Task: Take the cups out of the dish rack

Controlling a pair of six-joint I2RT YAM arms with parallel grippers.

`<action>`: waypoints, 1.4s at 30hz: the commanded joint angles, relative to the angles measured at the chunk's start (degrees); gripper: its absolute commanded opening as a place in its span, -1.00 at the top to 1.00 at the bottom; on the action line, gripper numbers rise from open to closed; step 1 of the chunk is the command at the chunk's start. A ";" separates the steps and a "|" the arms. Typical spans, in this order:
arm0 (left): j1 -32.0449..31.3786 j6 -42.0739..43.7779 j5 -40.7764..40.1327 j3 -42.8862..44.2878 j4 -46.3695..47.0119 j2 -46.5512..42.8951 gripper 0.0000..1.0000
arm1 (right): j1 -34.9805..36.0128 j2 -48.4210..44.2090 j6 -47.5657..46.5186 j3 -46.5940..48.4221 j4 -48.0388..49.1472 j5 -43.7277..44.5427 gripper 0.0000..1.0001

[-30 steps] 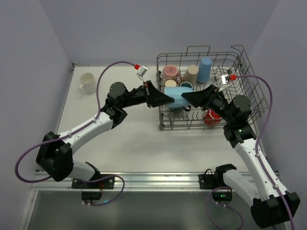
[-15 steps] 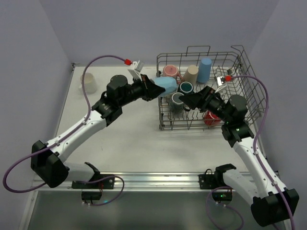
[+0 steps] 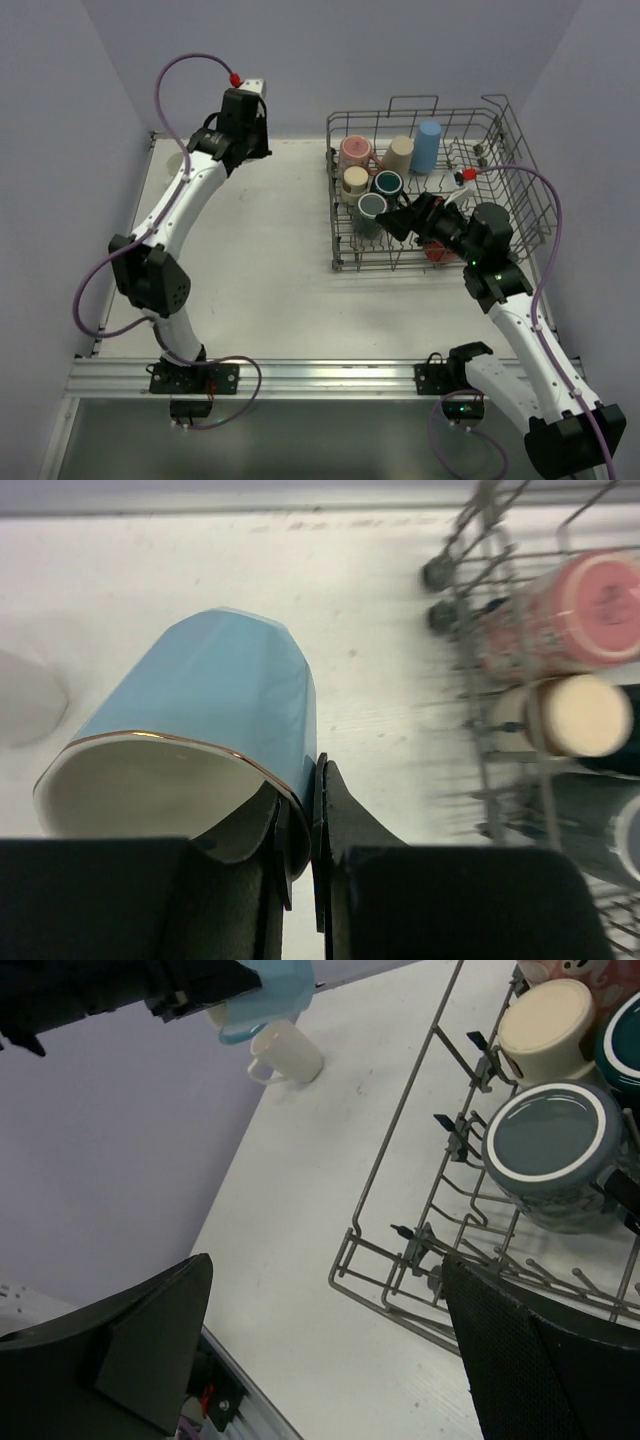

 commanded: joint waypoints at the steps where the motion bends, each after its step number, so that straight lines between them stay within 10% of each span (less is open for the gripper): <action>1: 1.02 5.50 -7.37 7.69 -7.33 6.73 1.00 | 1.25 -2.01 -3.49 -1.77 -2.58 2.54 -0.98; 12: 5.77 6.29 -7.46 17.02 -11.30 22.74 1.00 | 7.40 -3.69 -5.43 -3.62 -4.69 7.11 -0.98; 42: 11.66 6.82 -3.24 17.11 -11.13 28.11 0.78 | 10.83 -0.08 -6.22 -1.08 -5.73 11.68 -0.98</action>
